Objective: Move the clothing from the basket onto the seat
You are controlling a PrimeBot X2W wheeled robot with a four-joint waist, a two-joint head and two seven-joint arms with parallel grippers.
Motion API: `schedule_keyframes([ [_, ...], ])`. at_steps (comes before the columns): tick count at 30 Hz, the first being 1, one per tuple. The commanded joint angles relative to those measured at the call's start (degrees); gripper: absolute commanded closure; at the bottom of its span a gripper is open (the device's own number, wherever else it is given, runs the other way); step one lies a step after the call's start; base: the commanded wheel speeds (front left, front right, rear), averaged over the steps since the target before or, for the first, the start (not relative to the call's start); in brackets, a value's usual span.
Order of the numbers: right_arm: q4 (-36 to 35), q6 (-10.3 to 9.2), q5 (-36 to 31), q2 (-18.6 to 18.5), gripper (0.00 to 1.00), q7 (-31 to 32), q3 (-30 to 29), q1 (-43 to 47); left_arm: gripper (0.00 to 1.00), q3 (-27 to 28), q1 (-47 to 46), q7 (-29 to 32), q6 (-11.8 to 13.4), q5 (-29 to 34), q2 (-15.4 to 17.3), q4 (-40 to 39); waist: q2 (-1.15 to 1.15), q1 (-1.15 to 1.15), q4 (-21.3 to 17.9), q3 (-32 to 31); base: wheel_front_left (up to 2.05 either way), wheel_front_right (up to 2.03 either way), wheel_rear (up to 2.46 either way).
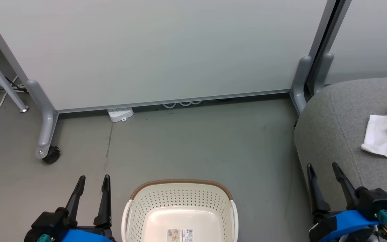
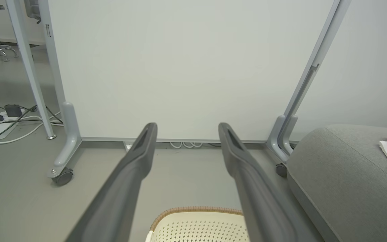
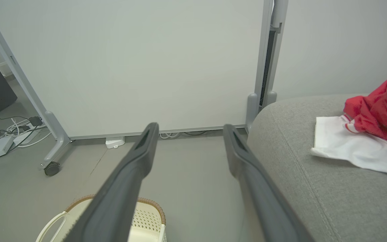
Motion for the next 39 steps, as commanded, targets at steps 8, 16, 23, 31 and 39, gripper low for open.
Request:
schedule_keyframes([
  [8, 2.33, 0.00, 0.23, 0.10, 1.00, 0.17, 0.41, 0.30, 1.00, -0.57, 0.85, 0.14, 0.03, -0.23, -0.51, 2.17, 0.00, 0.00, 0.00, -0.09, 0.00, 0.00, 0.00],
  [16, 4.63, 0.00, 5.95, 0.14, 1.00, 0.97, 0.03, 0.02, 1.00, -0.02, 1.44, 1.50, 0.02, -5.42, -1.05, 3.51, 0.00, 0.01, -0.12, -0.19, 0.00, 0.00, 0.00],
  [23, 4.98, -0.01, 13.97, 0.16, 1.00, 1.87, -0.31, -0.62, 1.00, 0.86, 1.00, 3.37, 0.00, -12.60, -0.96, 3.04, 0.00, 0.00, -0.28, -0.31, 0.00, 0.00, 0.00],
  [31, 5.39, -0.01, 22.33, 0.17, 1.00, 2.81, -0.68, -1.33, 1.00, 1.80, 0.52, 5.37, -0.02, -20.09, -0.88, 2.55, 0.00, 0.00, -0.47, -0.45, 0.00, 0.00, 0.00],
  [39, 5.79, -0.01, 29.93, 0.19, 1.00, 3.70, -1.02, -2.01, 1.00, 2.69, 0.09, 7.18, -0.05, -26.88, -0.82, 2.11, 0.00, 0.00, -0.65, -0.59, 0.00, 0.00, 0.00],
])
